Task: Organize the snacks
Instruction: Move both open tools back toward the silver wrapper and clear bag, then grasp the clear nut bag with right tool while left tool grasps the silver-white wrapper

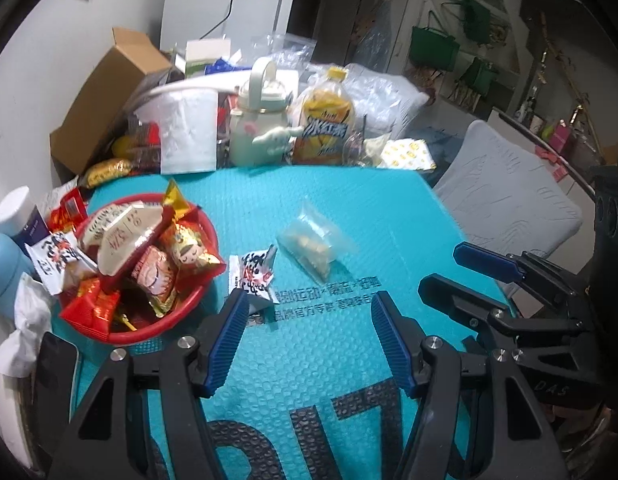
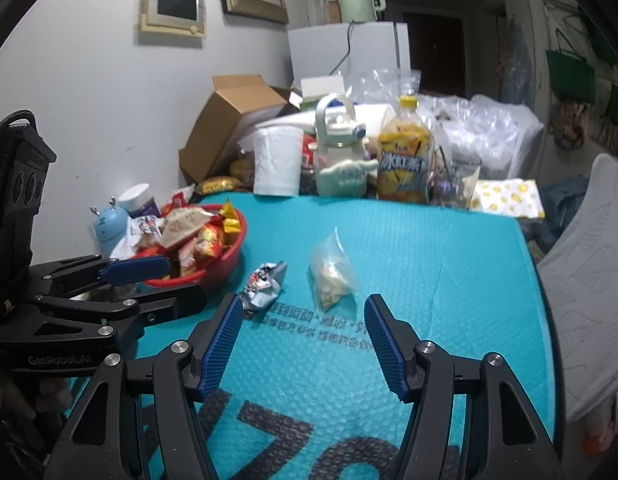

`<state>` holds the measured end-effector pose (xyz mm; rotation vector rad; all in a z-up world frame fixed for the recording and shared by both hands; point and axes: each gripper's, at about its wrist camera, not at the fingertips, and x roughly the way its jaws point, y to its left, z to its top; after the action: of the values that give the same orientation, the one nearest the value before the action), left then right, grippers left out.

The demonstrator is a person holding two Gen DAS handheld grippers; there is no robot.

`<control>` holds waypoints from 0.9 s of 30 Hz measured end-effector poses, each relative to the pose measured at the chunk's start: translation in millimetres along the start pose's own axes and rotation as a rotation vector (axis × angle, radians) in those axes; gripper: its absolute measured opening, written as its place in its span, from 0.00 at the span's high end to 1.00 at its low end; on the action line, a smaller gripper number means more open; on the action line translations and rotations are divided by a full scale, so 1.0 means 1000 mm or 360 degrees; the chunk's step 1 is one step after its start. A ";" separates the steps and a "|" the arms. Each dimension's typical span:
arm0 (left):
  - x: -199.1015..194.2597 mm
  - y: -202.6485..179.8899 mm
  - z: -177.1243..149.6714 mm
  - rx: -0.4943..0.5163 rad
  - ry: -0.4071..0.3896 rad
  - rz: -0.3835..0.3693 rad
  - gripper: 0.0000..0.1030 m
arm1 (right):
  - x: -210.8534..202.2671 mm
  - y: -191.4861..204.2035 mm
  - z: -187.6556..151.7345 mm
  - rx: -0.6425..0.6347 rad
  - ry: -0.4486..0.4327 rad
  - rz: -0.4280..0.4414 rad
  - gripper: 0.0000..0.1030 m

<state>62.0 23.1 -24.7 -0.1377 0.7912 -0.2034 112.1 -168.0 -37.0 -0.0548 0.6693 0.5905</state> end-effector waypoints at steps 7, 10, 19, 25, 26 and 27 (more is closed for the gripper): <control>0.034 0.009 0.002 -0.0052 0.0085 0.0032 0.39 | 0.041 -0.020 0.002 0.0048 0.0103 0.0032 0.38; 0.047 0.011 0.002 -0.0064 0.0108 0.0040 0.39 | 0.053 -0.025 0.002 0.0046 0.0132 0.0038 0.38; 0.080 0.009 -0.002 -0.0048 0.0182 0.0049 0.39 | 0.087 -0.038 0.000 0.0039 0.0202 0.0059 0.39; 0.102 0.018 -0.005 -0.0075 0.0243 0.0121 0.39 | 0.106 -0.043 0.000 0.0036 0.0227 0.0069 0.39; 0.104 0.018 -0.005 -0.0065 0.0242 0.0133 0.39 | 0.110 -0.044 0.000 0.0032 0.0232 0.0076 0.39; 0.105 0.017 -0.004 -0.0045 0.0231 0.0149 0.39 | 0.114 -0.045 0.000 0.0030 0.0238 0.0093 0.39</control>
<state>133.1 14.7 -103.5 -0.1132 0.9431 -0.1144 207.8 -148.6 -111.3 -0.0624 0.8239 0.6406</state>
